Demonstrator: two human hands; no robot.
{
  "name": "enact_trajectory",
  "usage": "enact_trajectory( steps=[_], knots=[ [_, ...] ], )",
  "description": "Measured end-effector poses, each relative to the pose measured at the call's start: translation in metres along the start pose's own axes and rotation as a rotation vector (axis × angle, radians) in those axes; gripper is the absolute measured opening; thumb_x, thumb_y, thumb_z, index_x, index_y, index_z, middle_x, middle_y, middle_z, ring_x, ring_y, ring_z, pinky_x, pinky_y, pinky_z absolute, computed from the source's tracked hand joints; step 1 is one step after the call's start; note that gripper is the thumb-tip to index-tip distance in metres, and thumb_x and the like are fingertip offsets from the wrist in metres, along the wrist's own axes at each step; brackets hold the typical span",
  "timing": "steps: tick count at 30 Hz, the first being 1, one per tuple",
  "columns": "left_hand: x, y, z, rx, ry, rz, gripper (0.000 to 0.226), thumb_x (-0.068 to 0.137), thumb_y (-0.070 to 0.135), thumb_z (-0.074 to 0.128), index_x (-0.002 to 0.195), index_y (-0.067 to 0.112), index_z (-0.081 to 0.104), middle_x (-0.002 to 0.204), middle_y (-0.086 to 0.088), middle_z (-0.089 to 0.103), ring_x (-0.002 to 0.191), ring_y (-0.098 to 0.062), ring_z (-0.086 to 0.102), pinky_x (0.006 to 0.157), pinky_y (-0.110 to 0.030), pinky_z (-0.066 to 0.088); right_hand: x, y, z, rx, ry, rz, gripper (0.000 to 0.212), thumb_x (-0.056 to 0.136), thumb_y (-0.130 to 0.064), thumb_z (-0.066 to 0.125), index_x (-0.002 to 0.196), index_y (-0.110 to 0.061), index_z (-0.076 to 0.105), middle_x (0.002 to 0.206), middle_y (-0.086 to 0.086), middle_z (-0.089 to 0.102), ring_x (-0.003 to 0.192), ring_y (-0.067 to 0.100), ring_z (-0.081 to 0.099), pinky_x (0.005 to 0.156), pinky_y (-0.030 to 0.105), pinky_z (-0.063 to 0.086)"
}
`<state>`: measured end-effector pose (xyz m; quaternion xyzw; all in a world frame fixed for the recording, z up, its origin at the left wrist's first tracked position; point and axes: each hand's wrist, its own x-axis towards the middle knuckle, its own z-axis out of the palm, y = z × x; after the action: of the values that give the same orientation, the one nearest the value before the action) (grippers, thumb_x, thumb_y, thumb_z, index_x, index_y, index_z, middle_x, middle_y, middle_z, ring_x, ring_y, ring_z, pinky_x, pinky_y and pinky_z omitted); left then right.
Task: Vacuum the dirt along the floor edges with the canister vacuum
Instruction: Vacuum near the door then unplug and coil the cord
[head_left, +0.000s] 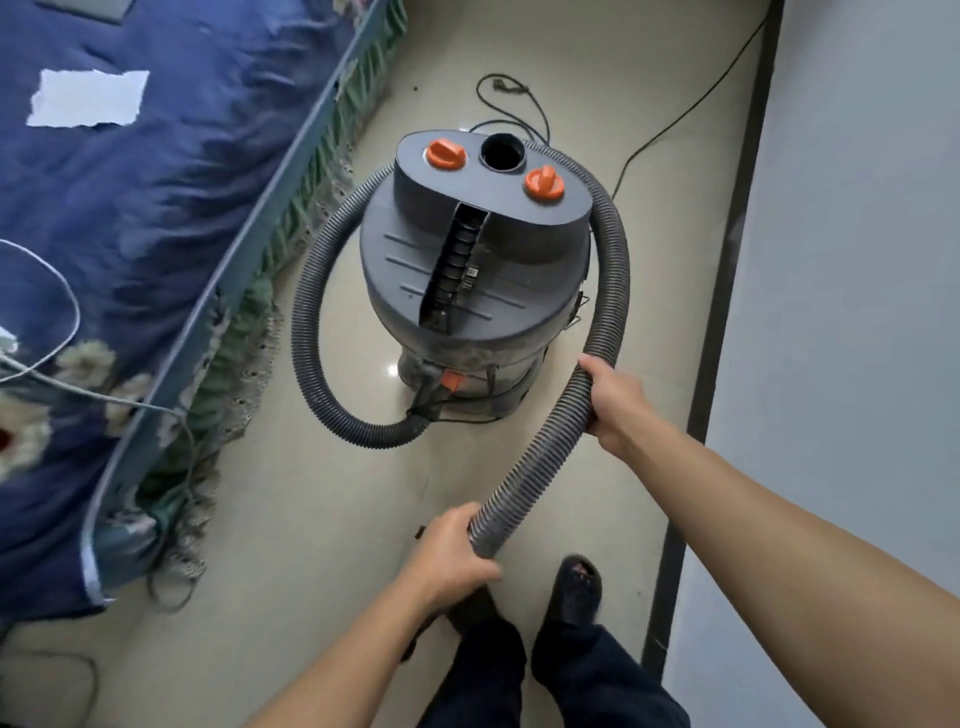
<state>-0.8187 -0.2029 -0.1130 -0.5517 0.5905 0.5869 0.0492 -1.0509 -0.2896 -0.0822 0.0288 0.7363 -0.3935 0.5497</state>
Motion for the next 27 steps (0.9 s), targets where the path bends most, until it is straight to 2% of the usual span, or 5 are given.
enact_trajectory(
  steps=[10,13,17,21,27],
  knots=[
    [-0.089,-0.087,-0.076,0.524,0.442,0.048,0.028,0.069,0.03,0.072,0.095,0.029,0.06,0.084,0.005,0.066,0.082,-0.027,0.064,0.058,-0.03,0.034,-0.002,0.059,0.027,-0.413,0.22,-0.056,0.045,0.097,-0.03,0.053,0.135,-0.01,0.037,0.125,0.017,0.054,0.104,0.036,0.058,0.075,0.049,0.056],
    [-0.094,-0.075,-0.115,0.519,0.48,0.149,0.025,0.067,0.023,0.064,0.091,0.026,0.06,0.083,0.005,0.063,0.079,-0.028,0.061,0.059,-0.032,0.041,-0.025,0.067,0.034,-1.243,0.325,-0.54,0.057,0.092,-0.026,0.059,0.145,-0.018,0.036,0.146,0.016,0.039,0.13,0.036,0.04,0.101,0.049,0.039],
    [-0.084,-0.062,-0.162,0.548,0.463,0.214,0.023,0.065,0.023,0.058,0.088,0.023,0.057,0.081,0.005,0.061,0.079,-0.026,0.059,0.064,-0.038,0.048,-0.06,0.057,0.079,-1.344,-0.006,-1.341,0.032,0.076,-0.01,0.067,0.107,-0.019,0.071,0.117,0.008,0.065,0.106,0.035,0.06,0.083,0.047,0.05],
    [-0.059,-0.048,-0.204,0.657,0.519,0.304,0.028,0.066,0.017,0.068,0.093,0.022,0.062,0.085,0.003,0.064,0.082,-0.026,0.06,0.072,-0.041,0.049,-0.088,0.042,0.127,-1.424,-0.492,-0.872,0.038,0.101,-0.045,0.039,0.085,-0.02,0.063,0.087,0.001,0.067,0.087,0.027,0.059,0.077,0.038,0.047],
    [0.001,-0.036,-0.222,0.651,0.677,0.249,0.038,0.07,0.002,0.067,0.105,0.017,0.064,0.102,-0.005,0.058,0.099,-0.027,0.051,0.091,-0.041,0.043,-0.065,0.058,0.116,-1.318,-0.544,-0.872,0.042,0.092,-0.058,0.052,0.116,-0.025,0.063,0.1,-0.005,0.061,0.095,0.016,0.058,0.086,0.037,0.047]
  ],
)
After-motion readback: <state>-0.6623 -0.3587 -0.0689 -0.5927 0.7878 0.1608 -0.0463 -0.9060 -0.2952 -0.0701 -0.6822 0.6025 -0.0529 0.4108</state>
